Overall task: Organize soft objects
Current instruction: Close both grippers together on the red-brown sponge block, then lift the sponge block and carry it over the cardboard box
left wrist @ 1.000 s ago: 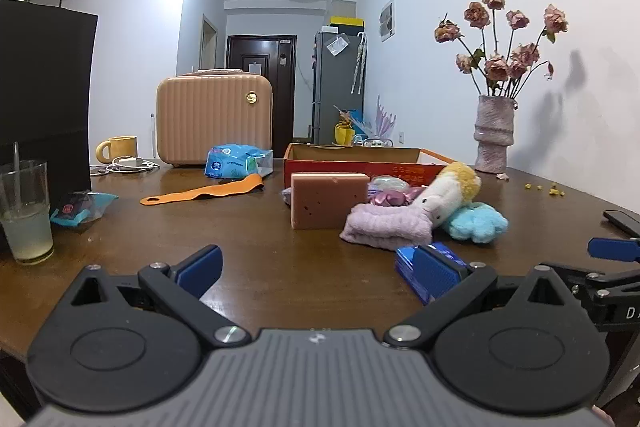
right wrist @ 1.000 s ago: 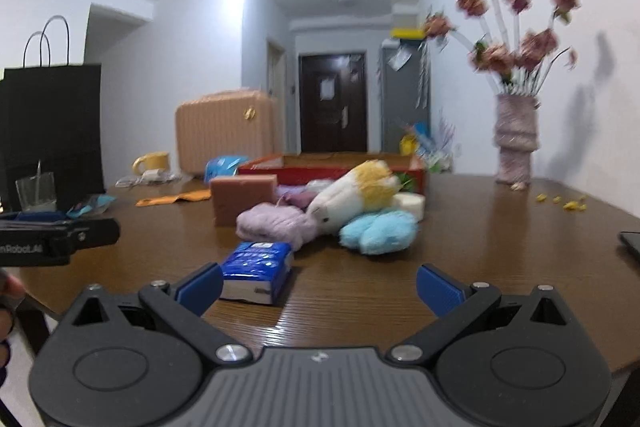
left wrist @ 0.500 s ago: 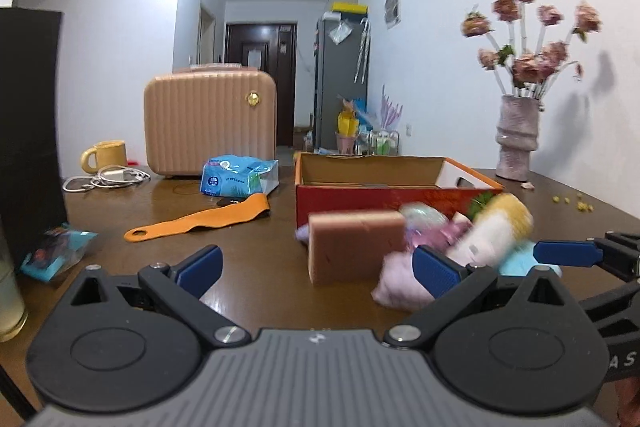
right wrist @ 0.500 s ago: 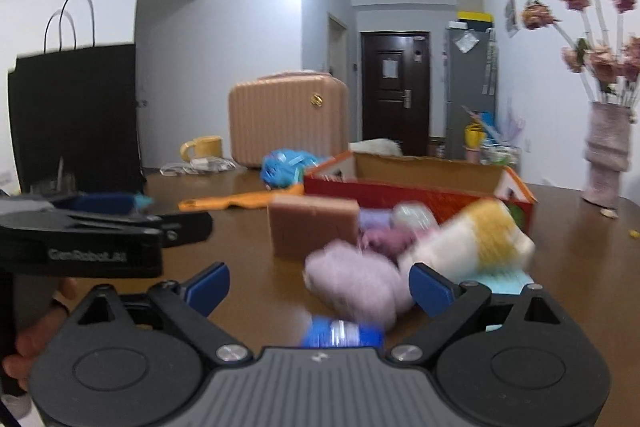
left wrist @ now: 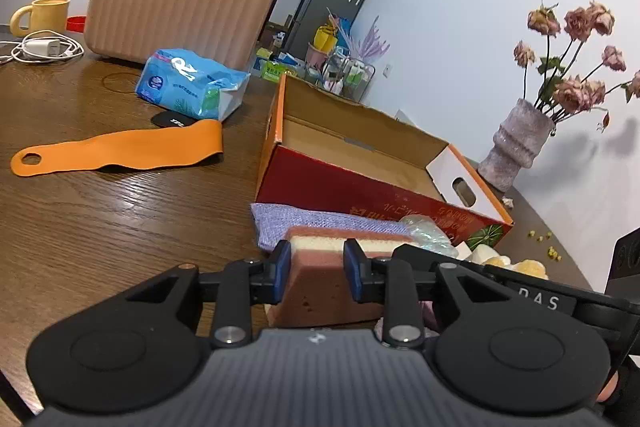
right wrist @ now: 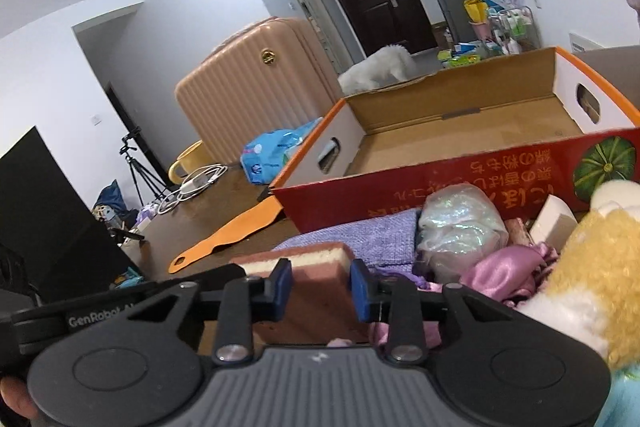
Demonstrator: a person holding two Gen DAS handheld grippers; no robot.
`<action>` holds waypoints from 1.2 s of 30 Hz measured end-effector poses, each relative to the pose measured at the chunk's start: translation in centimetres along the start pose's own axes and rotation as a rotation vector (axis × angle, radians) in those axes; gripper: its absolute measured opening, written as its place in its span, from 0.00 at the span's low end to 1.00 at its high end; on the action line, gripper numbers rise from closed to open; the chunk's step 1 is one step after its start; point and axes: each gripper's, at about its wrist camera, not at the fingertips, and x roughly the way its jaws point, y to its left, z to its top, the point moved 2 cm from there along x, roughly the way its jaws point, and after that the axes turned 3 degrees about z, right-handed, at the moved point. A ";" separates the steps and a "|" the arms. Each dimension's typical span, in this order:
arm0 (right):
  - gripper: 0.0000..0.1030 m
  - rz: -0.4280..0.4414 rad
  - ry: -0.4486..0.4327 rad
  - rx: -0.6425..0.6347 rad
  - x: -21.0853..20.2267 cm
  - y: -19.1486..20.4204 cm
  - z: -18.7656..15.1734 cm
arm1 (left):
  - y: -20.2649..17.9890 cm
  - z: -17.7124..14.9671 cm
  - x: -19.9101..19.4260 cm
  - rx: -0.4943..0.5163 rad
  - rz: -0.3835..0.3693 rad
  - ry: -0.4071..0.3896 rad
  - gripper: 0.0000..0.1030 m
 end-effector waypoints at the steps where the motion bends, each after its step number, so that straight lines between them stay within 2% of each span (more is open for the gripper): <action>1: 0.29 0.009 -0.010 -0.019 -0.1 0.4 -0.1 | 0.1 -0.1 -0.8 -0.004 -0.010 -0.014 0.28; 4: 0.29 0.040 -0.042 -0.076 -2.2 2.2 -0.9 | -0.2 -0.9 -4.8 0.015 -0.039 -0.078 0.28; 8: 0.29 0.076 -0.050 -0.141 -6.7 5.4 -4.5 | 0.0 -4.7 -10.1 0.032 -0.069 -0.114 0.28; 12: 0.29 0.048 -0.020 -0.224 -9.8 7.6 -10.0 | 0.7 -10.0 -12.9 0.050 -0.092 -0.039 0.27; 15: 0.29 0.014 -0.010 -0.249 -12.2 8.8 -13.4 | 0.5 -12.1 -14.7 0.073 -0.100 -0.007 0.28; 17: 0.35 0.022 -0.007 -0.251 -13.7 9.3 -15.0 | 0.5 -13.0 -15.7 0.093 -0.123 0.007 0.33; 18: 0.36 0.031 0.000 -0.232 -14.2 9.1 -15.6 | 0.5 -13.4 -15.9 0.098 -0.155 0.038 0.46; 20: 0.36 0.051 0.015 -0.188 -15.2 8.8 -16.3 | 0.6 -14.1 -16.3 0.110 -0.172 0.066 0.49; 23: 0.36 0.039 -0.003 -0.167 -16.1 8.7 -16.3 | 1.0 -14.3 -16.8 0.115 -0.164 0.053 0.49; 26: 0.36 0.059 -0.027 -0.097 -15.6 7.8 -15.9 | 1.7 -13.8 -16.5 0.068 -0.165 0.048 0.49; 29: 0.36 0.053 0.009 -0.025 -13.7 6.7 -15.9 | 1.8 -13.1 -15.5 0.045 -0.150 0.065 0.48; 32: 0.36 0.048 0.033 0.029 -12.4 6.0 -16.0 | 2.0 -12.9 -14.3 0.030 -0.142 0.112 0.39; 34: 0.36 0.062 0.038 0.060 -12.1 5.6 -15.9 | 2.3 -13.0 -13.7 0.018 -0.140 0.140 0.30; 36: 0.35 0.065 0.044 0.072 -11.9 5.4 -15.8 | 2.6 -13.1 -13.5 0.004 -0.152 0.142 0.28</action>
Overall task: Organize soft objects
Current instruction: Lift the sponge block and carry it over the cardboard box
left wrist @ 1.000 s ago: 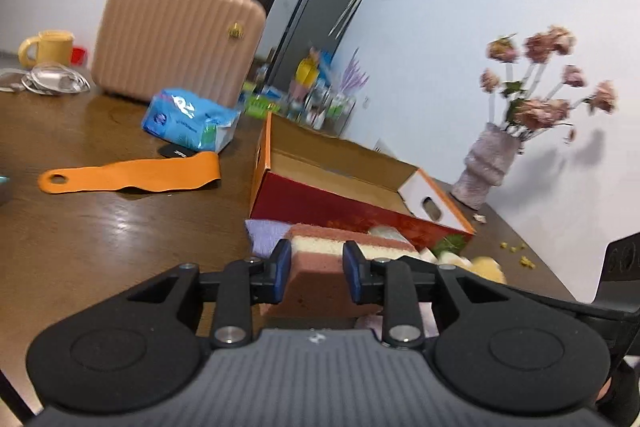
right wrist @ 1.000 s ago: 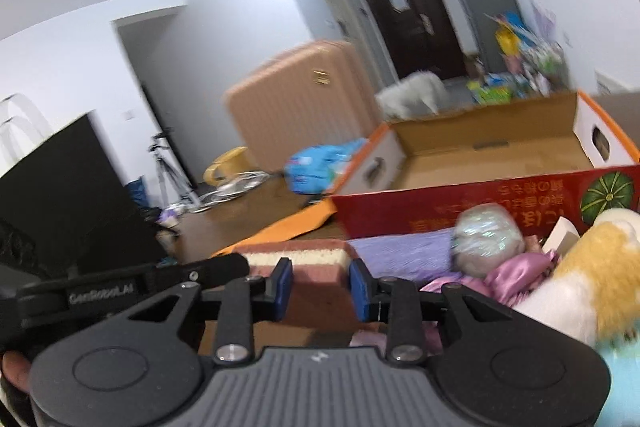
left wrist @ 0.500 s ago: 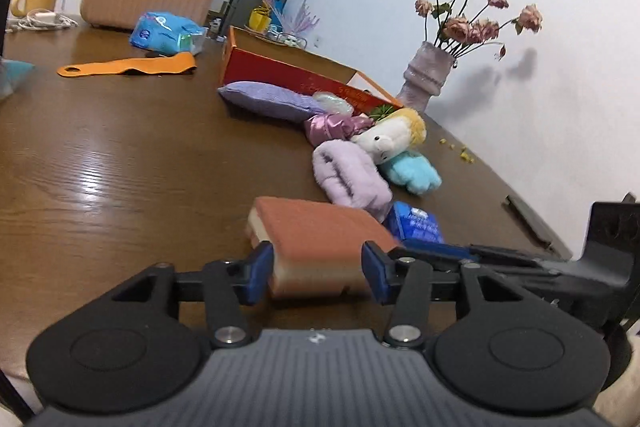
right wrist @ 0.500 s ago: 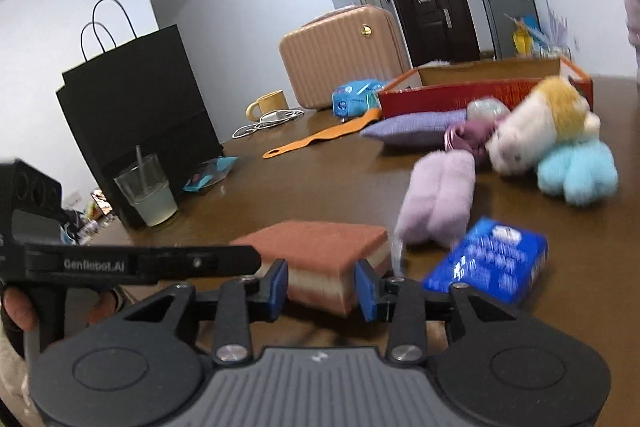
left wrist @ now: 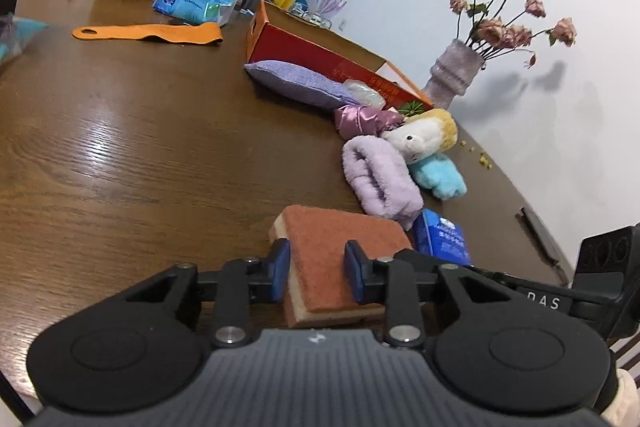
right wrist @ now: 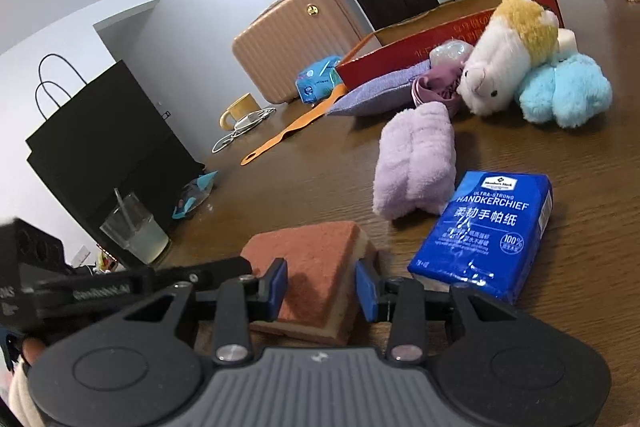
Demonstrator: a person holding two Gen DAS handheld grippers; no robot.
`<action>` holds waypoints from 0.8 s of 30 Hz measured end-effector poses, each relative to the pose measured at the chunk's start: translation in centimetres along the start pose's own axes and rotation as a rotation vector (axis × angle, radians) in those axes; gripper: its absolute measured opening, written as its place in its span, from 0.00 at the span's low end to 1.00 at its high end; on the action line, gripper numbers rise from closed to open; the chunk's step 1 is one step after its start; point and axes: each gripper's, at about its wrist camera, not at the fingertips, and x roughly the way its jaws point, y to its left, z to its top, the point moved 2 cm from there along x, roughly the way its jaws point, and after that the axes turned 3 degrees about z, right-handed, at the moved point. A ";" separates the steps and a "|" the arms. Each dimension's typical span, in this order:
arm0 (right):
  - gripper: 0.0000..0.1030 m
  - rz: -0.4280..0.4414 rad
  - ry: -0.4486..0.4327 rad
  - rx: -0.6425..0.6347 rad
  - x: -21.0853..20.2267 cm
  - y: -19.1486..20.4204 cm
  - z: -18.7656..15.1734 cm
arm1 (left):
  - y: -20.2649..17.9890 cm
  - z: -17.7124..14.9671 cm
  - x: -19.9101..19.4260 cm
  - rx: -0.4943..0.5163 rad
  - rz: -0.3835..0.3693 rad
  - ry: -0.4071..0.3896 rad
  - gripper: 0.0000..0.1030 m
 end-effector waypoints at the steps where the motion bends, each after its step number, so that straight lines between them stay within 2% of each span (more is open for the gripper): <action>1: 0.31 0.001 0.000 0.002 0.0 -0.1 0.1 | 0.1 0.1 0.0 -0.011 -0.003 0.002 0.27; 4: 0.28 -0.004 -0.005 -0.001 -0.1 -0.2 0.8 | 0.0 1.1 -0.1 -0.035 -0.019 0.001 0.25; 7: 0.27 0.007 -0.038 -0.040 -0.4 0.4 2.9 | -1.1 3.6 -0.1 -0.010 -0.027 -0.040 0.25; 11: 0.27 0.014 -0.072 -0.065 0.7 -0.2 8.4 | -2.5 10.1 2.2 0.018 -0.058 -0.094 0.25; 13: 0.27 0.004 -0.099 -0.078 1.6 -0.9 12.6 | -3.3 13.9 4.1 0.030 -0.070 -0.110 0.25; 18: 0.27 -0.038 -0.134 -0.121 6.1 -3.4 24.0 | -4.6 25.2 11.6 0.085 -0.039 -0.131 0.25; 21: 0.27 -0.058 -0.076 -0.063 11.3 -7.2 30.2 | -3.9 30.4 17.7 0.092 0.006 -0.084 0.25; 24: 0.27 -0.084 -0.004 0.027 17.2 -10.2 34.3 | -2.0 33.6 24.4 0.073 0.075 -0.007 0.25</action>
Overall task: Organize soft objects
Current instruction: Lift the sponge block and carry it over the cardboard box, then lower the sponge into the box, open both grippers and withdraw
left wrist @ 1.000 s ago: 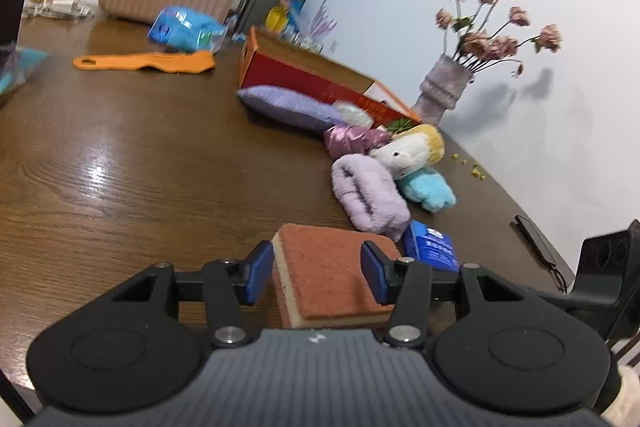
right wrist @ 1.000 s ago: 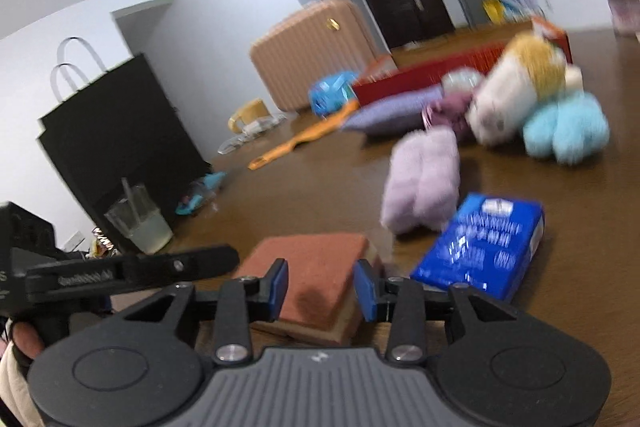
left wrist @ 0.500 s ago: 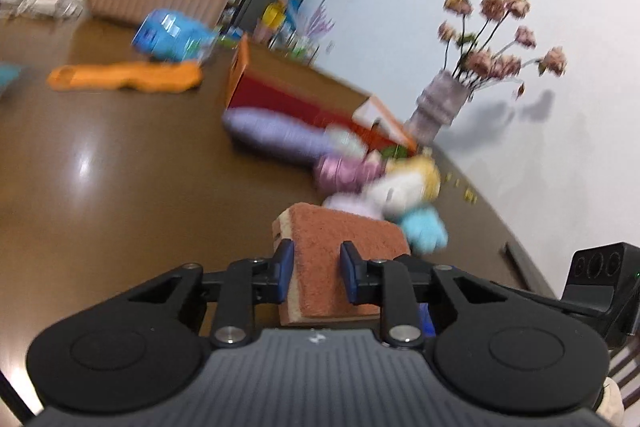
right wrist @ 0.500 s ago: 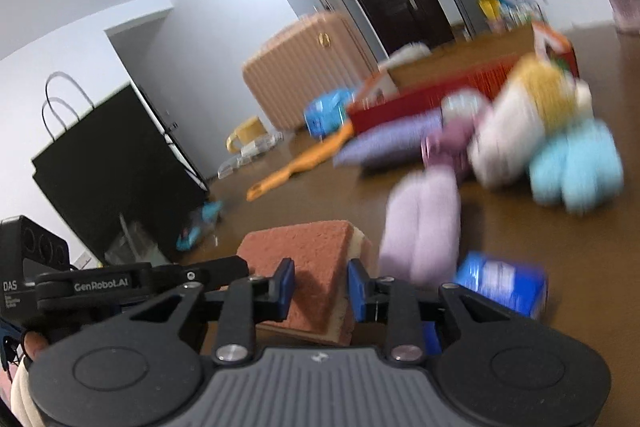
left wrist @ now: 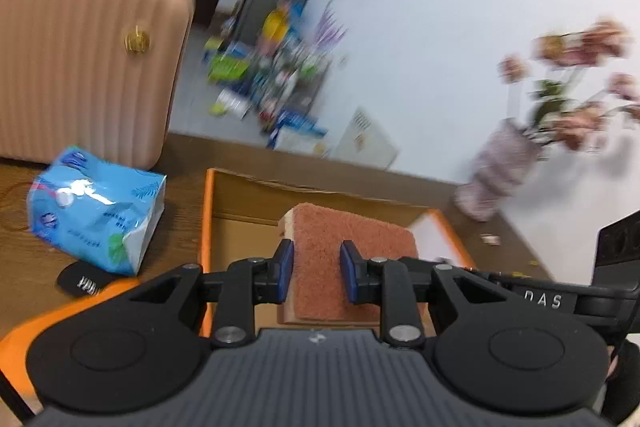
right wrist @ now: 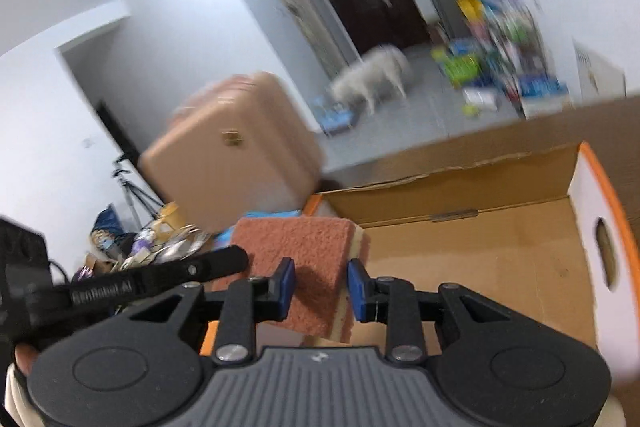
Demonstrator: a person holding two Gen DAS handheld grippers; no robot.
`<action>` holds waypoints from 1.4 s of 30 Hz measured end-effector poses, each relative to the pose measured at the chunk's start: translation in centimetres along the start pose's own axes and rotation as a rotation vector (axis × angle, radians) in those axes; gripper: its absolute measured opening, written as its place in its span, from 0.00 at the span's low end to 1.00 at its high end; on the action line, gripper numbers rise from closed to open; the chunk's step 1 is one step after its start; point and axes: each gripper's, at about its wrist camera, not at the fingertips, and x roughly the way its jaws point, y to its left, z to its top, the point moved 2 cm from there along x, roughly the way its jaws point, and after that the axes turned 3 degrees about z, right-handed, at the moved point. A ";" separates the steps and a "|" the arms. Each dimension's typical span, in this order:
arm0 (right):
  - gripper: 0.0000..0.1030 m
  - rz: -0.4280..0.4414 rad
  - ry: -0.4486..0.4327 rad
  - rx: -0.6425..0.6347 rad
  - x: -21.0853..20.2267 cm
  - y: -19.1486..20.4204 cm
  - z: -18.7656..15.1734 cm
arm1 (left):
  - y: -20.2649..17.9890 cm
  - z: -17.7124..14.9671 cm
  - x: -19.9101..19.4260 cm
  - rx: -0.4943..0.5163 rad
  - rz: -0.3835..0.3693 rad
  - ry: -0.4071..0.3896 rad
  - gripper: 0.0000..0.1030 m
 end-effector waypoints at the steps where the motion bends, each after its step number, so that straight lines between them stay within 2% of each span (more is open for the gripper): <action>1: 0.27 -0.020 0.026 0.004 2.0 -0.5 0.9 | 0.4 0.5 1.8 0.004 0.029 0.021 0.25; 4: 0.27 -0.060 0.102 0.041 8.2 -2.8 2.3 | 1.3 1.5 6.6 0.046 0.127 0.073 0.26; 7: 0.27 -0.073 0.159 0.110 12.5 -4.9 2.9 | 2.2 1.8 9.6 0.076 0.183 0.112 0.27; 11: 0.28 -0.095 0.178 0.128 14.7 -5.5 3.2 | 2.0 1.9 8.7 0.101 0.132 0.064 0.32; 16: 0.28 -0.099 0.170 0.059 13.4 -4.4 3.5 | 1.2 1.6 5.9 0.138 0.122 0.036 0.32; 20: 0.28 -0.133 0.131 0.013 8.9 -2.8 3.8 | 0.2 2.2 1.7 0.150 0.130 -0.007 0.35; 24: 0.29 -0.170 0.075 -0.053 1.4 -1.1 4.5 | -0.9 1.6 -4.5 0.193 0.161 -0.064 0.47; 29: 0.43 -0.233 0.053 -0.197 -8.0 0.8 2.5 | -1.8 -2.6 -10.4 0.245 0.221 -0.057 0.52; 31: 0.44 -0.259 0.043 -0.222 -11.5 0.9 0.7 | -2.1 -4.4 -12.9 0.243 0.231 -0.074 0.61; 34: 0.45 -0.279 0.011 -0.231 -15.6 0.7 -2.3 | -2.6 -7.6 -16.4 0.240 0.249 -0.140 0.69; 37: 0.47 -0.279 -0.044 -0.284 -18.9 1.2 -6.2 | -3.7 -11.3 -19.2 0.255 0.266 -0.194 0.71; 40: 0.52 -0.301 -0.120 -0.313 -21.8 2.0 -10.0 | -5.1 -15.2 -22.4 0.278 0.290 -0.275 0.80; 42: 0.54 -0.298 -0.181 -0.313 -23.7 2.3 -12.6 | -6.1 -17.9 -24.2 0.287 0.304 -0.321 0.82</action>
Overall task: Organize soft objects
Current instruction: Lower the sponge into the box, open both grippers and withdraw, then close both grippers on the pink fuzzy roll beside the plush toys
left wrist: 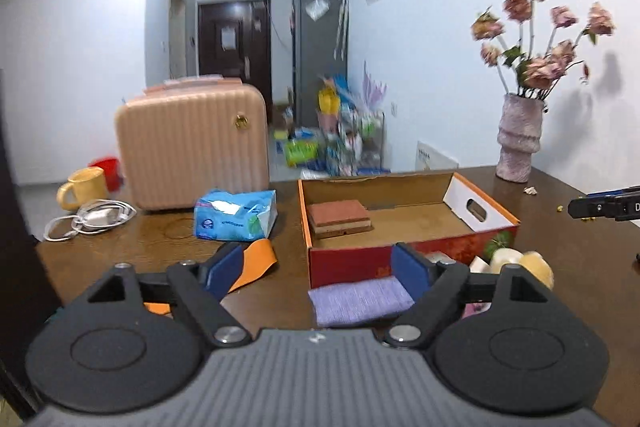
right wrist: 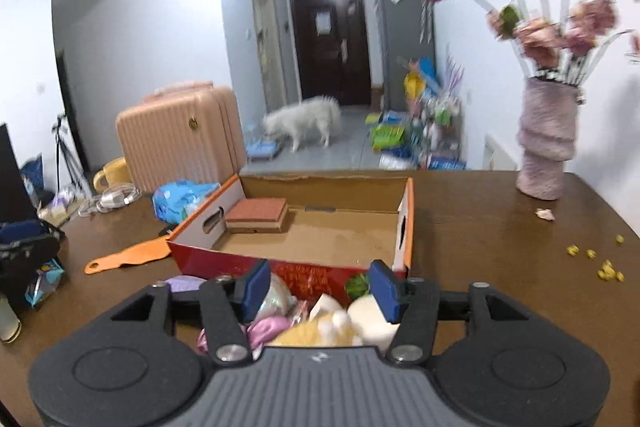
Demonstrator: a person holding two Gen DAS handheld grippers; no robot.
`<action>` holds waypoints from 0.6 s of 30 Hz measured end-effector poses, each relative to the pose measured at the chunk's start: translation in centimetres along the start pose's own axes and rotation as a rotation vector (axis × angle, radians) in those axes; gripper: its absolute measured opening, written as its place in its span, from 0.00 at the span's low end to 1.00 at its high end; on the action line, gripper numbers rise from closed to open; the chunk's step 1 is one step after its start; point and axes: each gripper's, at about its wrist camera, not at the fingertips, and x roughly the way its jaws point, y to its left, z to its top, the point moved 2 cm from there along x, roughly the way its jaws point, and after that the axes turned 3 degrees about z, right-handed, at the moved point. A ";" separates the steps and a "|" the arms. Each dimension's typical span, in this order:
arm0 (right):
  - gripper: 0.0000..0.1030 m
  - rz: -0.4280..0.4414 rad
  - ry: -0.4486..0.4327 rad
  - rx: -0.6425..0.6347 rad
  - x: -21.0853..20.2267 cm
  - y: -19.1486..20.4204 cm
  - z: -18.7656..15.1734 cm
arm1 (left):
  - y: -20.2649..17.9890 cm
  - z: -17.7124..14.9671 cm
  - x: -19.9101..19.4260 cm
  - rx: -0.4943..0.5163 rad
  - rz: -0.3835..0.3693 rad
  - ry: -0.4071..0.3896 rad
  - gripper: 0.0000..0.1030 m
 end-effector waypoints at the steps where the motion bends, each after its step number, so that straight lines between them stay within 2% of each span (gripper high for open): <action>1: 0.55 0.001 -0.026 -0.003 -1.2 0.3 -1.1 | -0.4 -1.0 -1.4 -0.002 0.004 -0.017 0.83; 6: 0.61 0.000 -0.136 0.002 -7.1 2.8 -7.7 | -2.0 -6.1 -7.1 -0.045 -0.019 -0.036 0.89; 11: 0.63 0.032 -0.126 0.065 -10.1 4.5 -14.2 | -2.9 -9.8 -10.9 -0.060 -0.017 -0.033 0.94; 14: 0.63 0.056 -0.109 0.109 -10.7 5.0 -16.5 | -3.0 -10.9 -11.4 -0.065 -0.017 -0.013 0.94; 18: 0.63 0.057 -0.096 0.098 -10.6 5.5 -17.2 | -3.4 -11.1 -11.3 -0.060 -0.002 -0.010 0.94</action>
